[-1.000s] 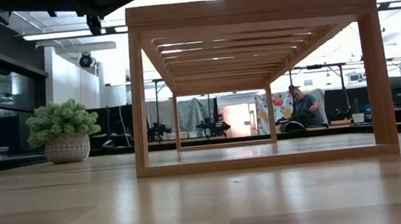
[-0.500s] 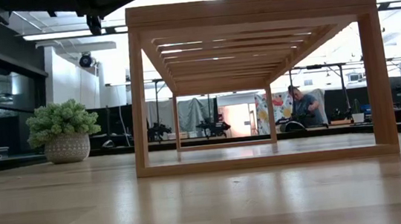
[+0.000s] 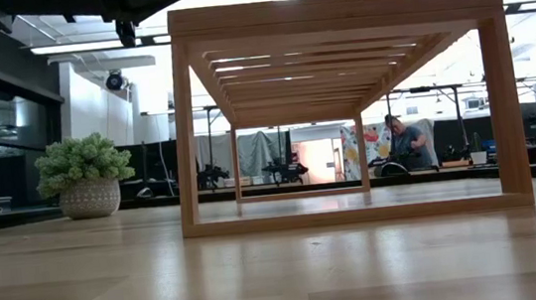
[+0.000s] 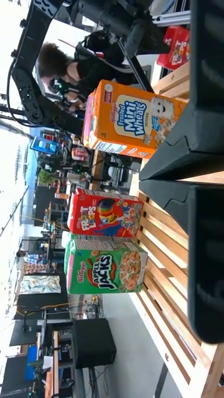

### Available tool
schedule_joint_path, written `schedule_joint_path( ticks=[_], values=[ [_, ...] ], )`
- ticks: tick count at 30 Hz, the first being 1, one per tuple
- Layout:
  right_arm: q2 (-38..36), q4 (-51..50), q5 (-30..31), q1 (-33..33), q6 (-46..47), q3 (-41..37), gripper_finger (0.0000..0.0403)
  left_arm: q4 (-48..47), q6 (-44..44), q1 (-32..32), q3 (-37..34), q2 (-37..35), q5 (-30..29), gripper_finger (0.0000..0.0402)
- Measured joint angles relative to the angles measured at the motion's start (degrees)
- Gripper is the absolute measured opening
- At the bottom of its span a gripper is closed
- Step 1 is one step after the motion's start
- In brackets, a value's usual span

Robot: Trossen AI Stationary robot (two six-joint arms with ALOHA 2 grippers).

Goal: Stack cereal on shelf
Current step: Put the red cereal box on the shelf aligned with the other red cereal box

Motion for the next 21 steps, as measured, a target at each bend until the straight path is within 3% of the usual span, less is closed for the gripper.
schedule_joint_path(
  ticks=[5,21],
  values=[
    [0.0,-0.6,2.7,0.0,0.0,0.0,0.0243,0.0,0.0,0.0,0.0,0.0,0.0,0.0000],
    [0.0,-0.7,-0.2,0.0,6.1,0.0,0.0243,0.0,0.0,0.0,0.0,0.0,0.0,0.0000]
  ],
)
